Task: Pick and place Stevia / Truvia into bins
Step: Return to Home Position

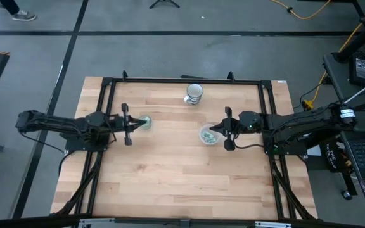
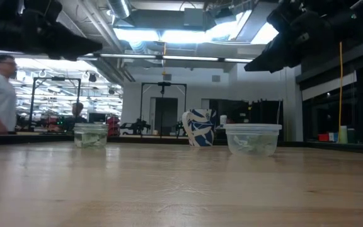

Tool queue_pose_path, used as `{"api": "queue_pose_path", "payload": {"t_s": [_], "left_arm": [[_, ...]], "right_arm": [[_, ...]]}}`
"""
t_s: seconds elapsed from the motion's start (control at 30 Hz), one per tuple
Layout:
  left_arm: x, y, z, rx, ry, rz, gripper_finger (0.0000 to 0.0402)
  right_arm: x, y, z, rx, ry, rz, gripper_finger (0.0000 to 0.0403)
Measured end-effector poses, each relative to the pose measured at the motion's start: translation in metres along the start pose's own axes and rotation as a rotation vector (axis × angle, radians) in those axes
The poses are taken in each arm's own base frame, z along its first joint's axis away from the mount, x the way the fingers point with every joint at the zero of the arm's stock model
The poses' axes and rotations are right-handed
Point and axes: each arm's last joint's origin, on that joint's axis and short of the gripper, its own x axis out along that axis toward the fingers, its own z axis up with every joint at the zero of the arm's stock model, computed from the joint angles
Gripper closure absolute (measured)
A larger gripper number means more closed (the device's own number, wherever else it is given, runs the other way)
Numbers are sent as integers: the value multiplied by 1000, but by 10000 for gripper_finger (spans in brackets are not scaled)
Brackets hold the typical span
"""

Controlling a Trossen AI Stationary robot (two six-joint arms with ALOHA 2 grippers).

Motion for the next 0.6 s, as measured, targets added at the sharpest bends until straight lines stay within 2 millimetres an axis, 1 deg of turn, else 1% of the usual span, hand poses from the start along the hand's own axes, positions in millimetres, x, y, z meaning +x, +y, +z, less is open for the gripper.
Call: {"api": "queue_pose_path", "payload": {"t_s": [0.13, 0.23, 0.43, 0.6], "left_arm": [[-9, 2, 1, -26, -7, 1, 400], [-14, 4, 4, -16, -36, 8, 399], [-24, 6, 2, -11, -35, 8, 399], [-31, 8, 2, -1, -39, 49, 400]], "right_arm": [[0, 0, 0, 2, 4, 0, 399], [0, 0, 0, 3, 4, 0, 399], [0, 0, -1, 4, 10, 1, 399], [0, 0, -1, 3, 11, 0, 399]]}}
